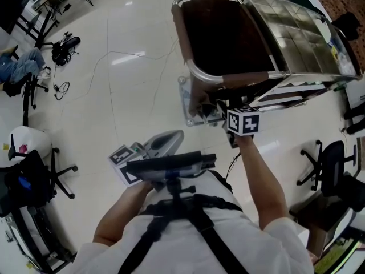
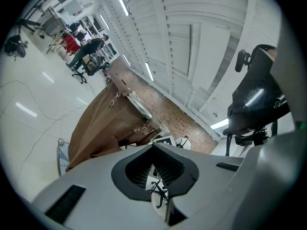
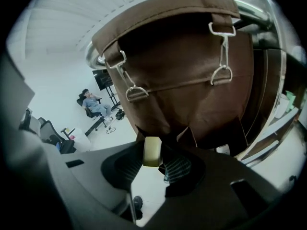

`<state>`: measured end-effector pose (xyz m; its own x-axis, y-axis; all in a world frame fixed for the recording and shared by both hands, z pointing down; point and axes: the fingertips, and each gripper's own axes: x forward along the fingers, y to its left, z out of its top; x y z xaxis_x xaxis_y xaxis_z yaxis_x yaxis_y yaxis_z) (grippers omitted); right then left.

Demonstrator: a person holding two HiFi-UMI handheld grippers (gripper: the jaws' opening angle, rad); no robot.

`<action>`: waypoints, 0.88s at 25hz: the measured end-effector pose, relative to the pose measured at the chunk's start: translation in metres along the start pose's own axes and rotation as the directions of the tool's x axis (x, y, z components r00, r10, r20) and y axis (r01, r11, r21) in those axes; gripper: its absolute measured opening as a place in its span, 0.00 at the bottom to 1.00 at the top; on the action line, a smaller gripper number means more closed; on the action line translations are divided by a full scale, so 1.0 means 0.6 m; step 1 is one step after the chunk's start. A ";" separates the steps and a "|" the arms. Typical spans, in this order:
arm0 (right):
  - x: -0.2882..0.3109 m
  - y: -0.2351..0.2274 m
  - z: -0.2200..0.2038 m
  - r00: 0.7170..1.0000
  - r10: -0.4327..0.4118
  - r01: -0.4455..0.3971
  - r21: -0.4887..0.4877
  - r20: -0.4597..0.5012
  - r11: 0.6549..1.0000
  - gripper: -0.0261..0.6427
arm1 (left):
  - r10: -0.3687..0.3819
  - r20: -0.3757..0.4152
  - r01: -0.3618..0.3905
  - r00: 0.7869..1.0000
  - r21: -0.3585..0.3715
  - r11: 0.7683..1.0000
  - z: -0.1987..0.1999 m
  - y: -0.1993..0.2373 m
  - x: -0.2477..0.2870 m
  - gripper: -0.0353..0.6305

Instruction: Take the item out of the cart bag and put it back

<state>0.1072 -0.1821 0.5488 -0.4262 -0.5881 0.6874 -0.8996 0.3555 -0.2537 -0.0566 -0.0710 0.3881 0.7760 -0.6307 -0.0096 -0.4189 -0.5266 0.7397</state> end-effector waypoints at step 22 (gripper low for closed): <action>0.063 -0.018 -0.025 0.990 -0.095 0.086 -0.085 -0.100 0.993 0.18 | 0.011 0.002 -0.012 1.000 0.005 1.000 0.007 0.007 -0.004 0.06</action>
<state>0.1020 -0.1976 0.5877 -0.3275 -0.5432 0.7731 -0.9217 0.3637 -0.1349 -0.0620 -0.0740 0.3882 0.7702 -0.6378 -0.0024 -0.4302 -0.5223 0.7363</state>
